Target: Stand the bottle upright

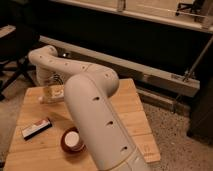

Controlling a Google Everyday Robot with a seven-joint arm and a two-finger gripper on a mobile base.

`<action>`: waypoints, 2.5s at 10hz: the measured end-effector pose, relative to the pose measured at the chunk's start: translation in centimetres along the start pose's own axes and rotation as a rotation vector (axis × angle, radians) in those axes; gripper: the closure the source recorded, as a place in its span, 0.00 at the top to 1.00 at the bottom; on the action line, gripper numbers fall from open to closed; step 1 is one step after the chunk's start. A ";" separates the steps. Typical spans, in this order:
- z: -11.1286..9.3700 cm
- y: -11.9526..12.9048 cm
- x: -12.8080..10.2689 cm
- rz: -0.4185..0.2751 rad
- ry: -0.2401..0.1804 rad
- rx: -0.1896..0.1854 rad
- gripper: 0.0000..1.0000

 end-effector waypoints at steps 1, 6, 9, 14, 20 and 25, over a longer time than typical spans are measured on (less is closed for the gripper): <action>0.5 -0.2 -0.2 0.002 0.012 -0.005 0.80; 2.6 -1.2 -0.4 0.019 0.029 -0.017 0.80; 4.3 -2.1 -0.5 0.008 0.016 -0.003 0.80; 5.3 -2.5 -0.5 -0.016 0.018 0.006 0.80; 5.3 -2.6 -0.5 -0.020 0.018 0.008 0.80; 7.5 -3.7 -1.9 -0.038 0.004 -0.013 0.80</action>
